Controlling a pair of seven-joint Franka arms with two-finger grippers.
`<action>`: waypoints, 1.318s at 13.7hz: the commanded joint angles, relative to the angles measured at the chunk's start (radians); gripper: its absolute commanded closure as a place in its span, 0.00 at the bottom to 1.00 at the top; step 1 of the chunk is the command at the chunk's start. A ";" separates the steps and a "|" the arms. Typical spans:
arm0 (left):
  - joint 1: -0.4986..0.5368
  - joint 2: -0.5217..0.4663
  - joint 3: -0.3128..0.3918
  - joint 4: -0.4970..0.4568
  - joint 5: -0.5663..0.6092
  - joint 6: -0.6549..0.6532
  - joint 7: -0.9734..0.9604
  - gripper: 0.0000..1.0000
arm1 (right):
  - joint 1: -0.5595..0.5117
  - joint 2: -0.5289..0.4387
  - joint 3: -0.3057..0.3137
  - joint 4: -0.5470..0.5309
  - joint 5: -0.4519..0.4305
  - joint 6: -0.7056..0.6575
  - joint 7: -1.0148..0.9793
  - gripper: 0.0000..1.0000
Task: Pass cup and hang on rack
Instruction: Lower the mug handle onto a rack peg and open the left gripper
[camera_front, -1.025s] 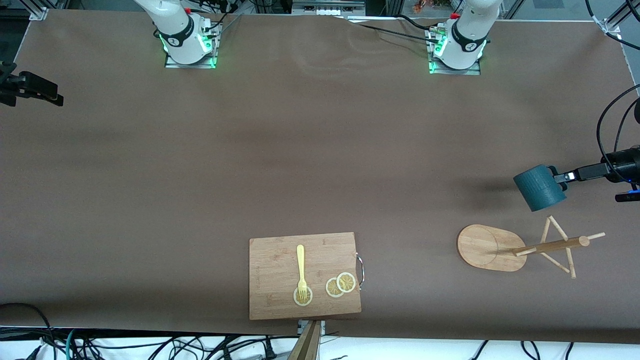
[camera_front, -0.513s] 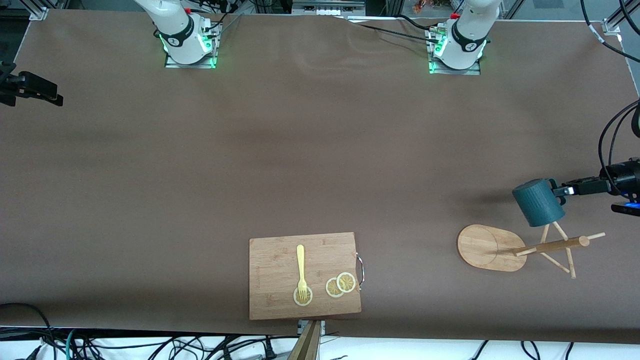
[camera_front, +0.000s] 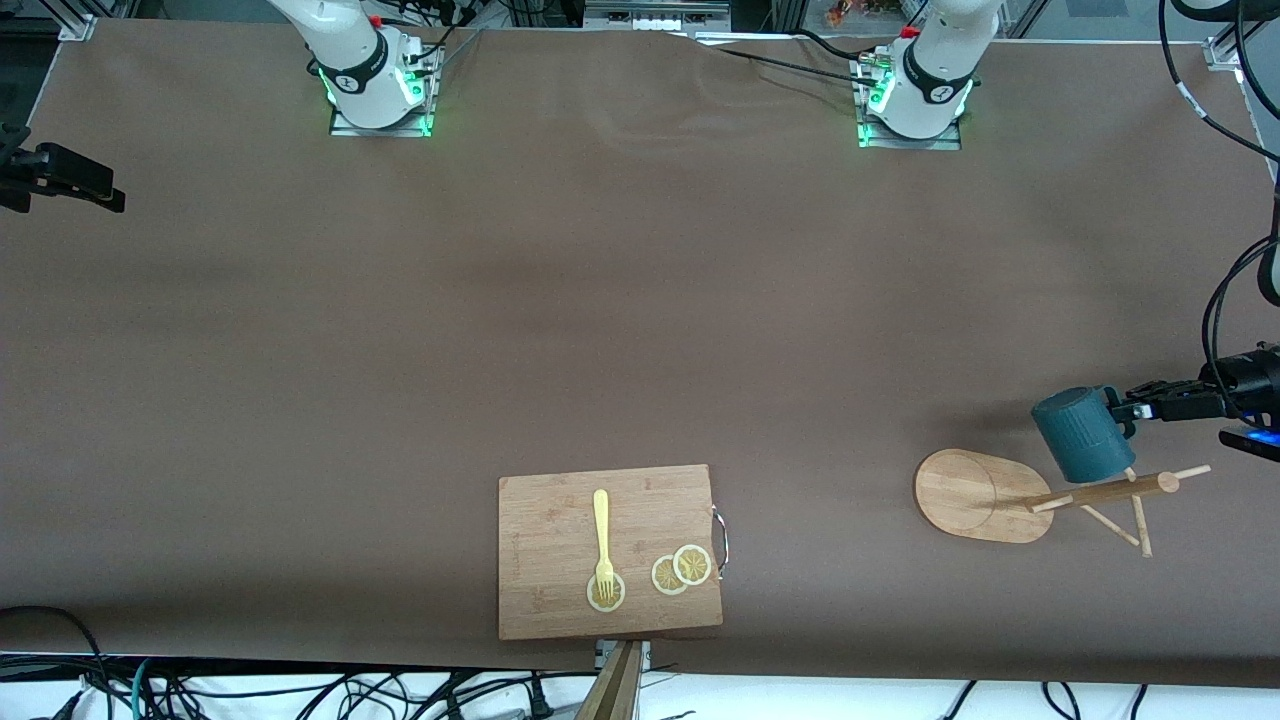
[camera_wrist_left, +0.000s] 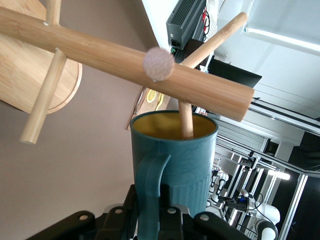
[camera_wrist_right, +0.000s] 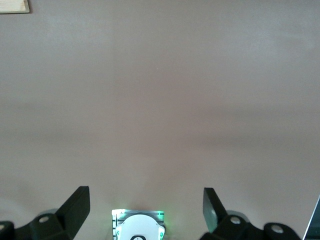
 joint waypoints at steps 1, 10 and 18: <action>-0.007 0.019 0.003 0.032 -0.020 -0.011 -0.025 1.00 | -0.012 -0.005 0.009 0.000 -0.008 0.003 0.007 0.00; -0.007 0.036 0.012 0.053 -0.012 -0.011 -0.080 1.00 | -0.012 -0.002 0.009 0.000 -0.008 0.003 0.007 0.00; -0.008 0.056 0.024 0.084 -0.003 -0.011 -0.087 1.00 | -0.012 -0.002 0.009 0.000 -0.008 0.003 0.007 0.00</action>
